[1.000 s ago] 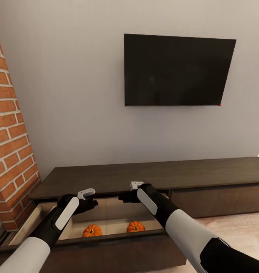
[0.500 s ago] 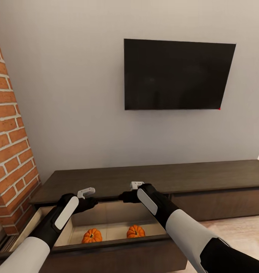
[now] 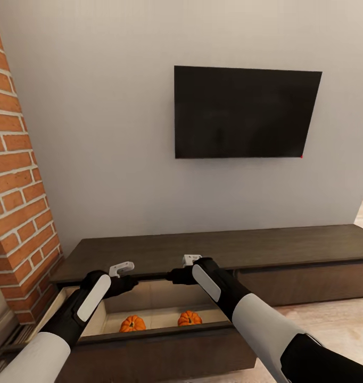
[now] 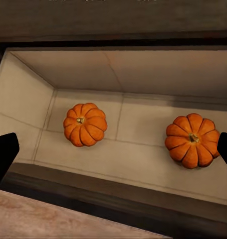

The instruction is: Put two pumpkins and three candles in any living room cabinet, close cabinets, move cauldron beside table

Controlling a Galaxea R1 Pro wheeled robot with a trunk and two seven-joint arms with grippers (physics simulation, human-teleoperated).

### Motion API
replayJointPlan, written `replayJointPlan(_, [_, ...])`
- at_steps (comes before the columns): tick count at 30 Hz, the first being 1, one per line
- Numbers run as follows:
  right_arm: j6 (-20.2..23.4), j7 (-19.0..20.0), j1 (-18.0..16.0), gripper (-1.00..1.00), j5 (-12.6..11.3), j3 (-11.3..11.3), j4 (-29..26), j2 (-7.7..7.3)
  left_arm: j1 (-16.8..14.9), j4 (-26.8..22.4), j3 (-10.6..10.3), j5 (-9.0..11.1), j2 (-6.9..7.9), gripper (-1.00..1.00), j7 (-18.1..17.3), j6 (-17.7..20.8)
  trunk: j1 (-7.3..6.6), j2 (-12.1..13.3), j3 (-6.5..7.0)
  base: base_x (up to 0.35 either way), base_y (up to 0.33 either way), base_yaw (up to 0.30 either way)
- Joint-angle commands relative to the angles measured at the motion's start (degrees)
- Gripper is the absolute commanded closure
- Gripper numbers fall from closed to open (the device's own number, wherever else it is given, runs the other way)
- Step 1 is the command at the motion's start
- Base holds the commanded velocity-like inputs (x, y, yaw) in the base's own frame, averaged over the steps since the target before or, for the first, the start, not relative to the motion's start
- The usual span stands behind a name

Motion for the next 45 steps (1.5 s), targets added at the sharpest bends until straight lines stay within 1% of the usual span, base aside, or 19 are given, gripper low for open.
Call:
replayJointPlan(1, [0.0,-0.5,-0.1,-1.00,-0.6,0.2,-0.1,-0.03,0.0,-0.2,-0.2,0.6,0.07,-1.00,0.6,0.0,-0.24,0.4,0.12,-0.049,0.000,0.000])
replayJointPlan(9, [-0.1,-0.5,-0.1,-1.00,-0.7,0.2,-0.1,-0.03,0.0,-0.5,-0.3,0.6,-0.02,-1.00,0.6,0.0,-2.00,3.6,1.55,-0.021,0.000,0.000])
replayJointPlan(15, [-0.1,-0.5,-0.1,-1.00,-0.7,0.2,-0.1,-0.11,0.0,-1.1,-0.3,0.6,0.05,-1.00,0.6,0.0,-3.32,6.0,2.63,-0.219,0.000,0.000])
replayJointPlan(21, [-0.1,-0.5,-0.1,-1.00,-0.7,0.2,-0.1,-0.16,0.0,-1.2,-0.3,0.6,0.06,-1.00,0.6,0.0,-4.64,8.4,3.71,-0.084,0.000,0.000])
replayJointPlan(45, [-0.4,-0.4,-0.1,-1.00,-0.7,0.2,-0.1,-0.07,0.0,-1.2,-0.5,0.6,0.04,-1.00,0.6,0.0,-9.91,18.0,8.02,-0.316,0.000,0.000])
